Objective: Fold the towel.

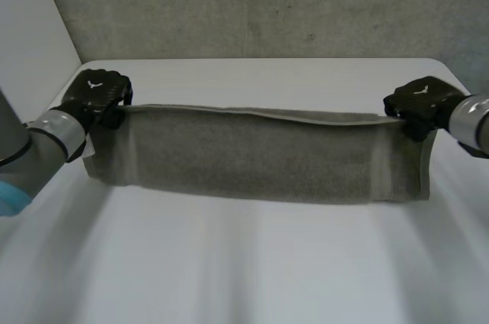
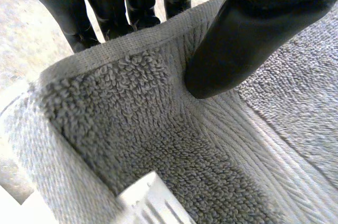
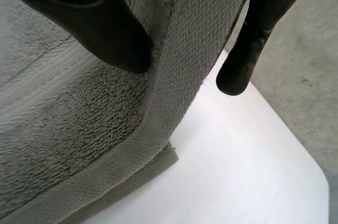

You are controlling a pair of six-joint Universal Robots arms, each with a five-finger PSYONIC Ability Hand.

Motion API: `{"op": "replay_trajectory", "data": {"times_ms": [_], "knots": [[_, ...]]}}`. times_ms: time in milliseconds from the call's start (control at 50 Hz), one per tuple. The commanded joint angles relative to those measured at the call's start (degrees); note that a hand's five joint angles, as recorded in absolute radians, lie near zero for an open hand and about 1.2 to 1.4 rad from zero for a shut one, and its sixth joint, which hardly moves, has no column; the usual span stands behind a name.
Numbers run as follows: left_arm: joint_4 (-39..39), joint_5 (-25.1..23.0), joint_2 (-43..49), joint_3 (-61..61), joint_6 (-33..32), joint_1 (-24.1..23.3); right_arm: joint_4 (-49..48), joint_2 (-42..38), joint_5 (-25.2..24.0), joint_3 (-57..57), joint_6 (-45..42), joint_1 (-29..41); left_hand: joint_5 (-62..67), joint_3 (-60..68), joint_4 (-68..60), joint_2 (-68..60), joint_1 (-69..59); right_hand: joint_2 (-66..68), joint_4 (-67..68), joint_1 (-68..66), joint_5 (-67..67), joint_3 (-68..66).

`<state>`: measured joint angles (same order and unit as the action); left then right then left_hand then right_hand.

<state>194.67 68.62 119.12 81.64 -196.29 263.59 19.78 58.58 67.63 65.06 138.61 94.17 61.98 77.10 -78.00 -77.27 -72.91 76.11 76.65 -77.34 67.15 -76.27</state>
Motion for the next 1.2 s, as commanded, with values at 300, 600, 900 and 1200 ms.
{"op": "replay_trajectory", "data": {"times_ms": [300,600,900,1200], "knots": [[-1.13,0.90,22.74,-25.48,0.11,-3.17,-11.69,-16.12,5.32,-11.79,4.12,4.00,-41.58,-46.70,47.59,46.87,42.51,-55.85,-56.38,57.08,-56.88,56.00],[-1.22,6.52,18.35,-24.69,0.29,-3.79,-11.87,-10.06,7.78,-7.49,13.18,4.00,-61.26,-66.38,67.28,66.55,62.20,-66.11,-66.65,67.34,-67.15,66.27],[-0.96,5.73,3.84,-4.47,0.29,-2.91,-13.01,3.48,4.53,20.44,7.31,3.03,-60.76,-65.88,66.77,66.04,61.69,-66.11,-66.65,67.34,-67.15,66.27],[-0.08,5.82,2.70,-0.60,0.38,-3.08,-22.15,-2.94,5.50,23.89,-0.88,-4.44,-60.76,-65.88,66.77,66.04,61.69,3.88,3.35,-2.66,2.85,-3.73]]}}
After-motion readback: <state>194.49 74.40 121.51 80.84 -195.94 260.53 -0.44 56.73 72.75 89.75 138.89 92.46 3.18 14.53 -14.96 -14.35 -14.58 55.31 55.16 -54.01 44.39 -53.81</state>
